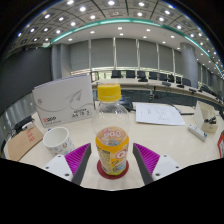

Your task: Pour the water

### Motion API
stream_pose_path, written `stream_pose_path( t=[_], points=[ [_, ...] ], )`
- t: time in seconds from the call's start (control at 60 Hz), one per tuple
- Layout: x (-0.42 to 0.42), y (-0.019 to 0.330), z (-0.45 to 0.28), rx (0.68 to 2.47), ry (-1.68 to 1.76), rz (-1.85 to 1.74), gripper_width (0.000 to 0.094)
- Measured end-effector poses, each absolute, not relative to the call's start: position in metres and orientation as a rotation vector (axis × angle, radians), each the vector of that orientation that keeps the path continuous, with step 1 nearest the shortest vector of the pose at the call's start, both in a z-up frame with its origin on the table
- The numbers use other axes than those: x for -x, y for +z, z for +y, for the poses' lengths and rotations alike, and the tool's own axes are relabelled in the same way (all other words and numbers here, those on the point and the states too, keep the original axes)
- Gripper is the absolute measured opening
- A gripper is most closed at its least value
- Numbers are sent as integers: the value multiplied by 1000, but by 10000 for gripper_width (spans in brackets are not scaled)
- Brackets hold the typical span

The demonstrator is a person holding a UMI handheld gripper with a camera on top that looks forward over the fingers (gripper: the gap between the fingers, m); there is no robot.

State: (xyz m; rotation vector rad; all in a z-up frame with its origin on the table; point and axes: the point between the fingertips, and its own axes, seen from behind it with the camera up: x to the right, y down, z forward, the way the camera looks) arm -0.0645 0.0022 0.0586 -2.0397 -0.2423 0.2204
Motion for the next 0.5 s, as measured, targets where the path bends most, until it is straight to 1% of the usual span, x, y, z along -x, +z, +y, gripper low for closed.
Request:
stream_pose_path(
  t=[0.05, 0.1, 0.333, 0.5],
  points=[
    [58, 62, -10, 2073, 193, -242, 862],
    [62, 72, -27, 2083, 160, -238, 859],
    [80, 152, -147, 2147, 70, -142, 857],
    [105, 191, -239, 2178, 7, -82, 857]
  ],
)
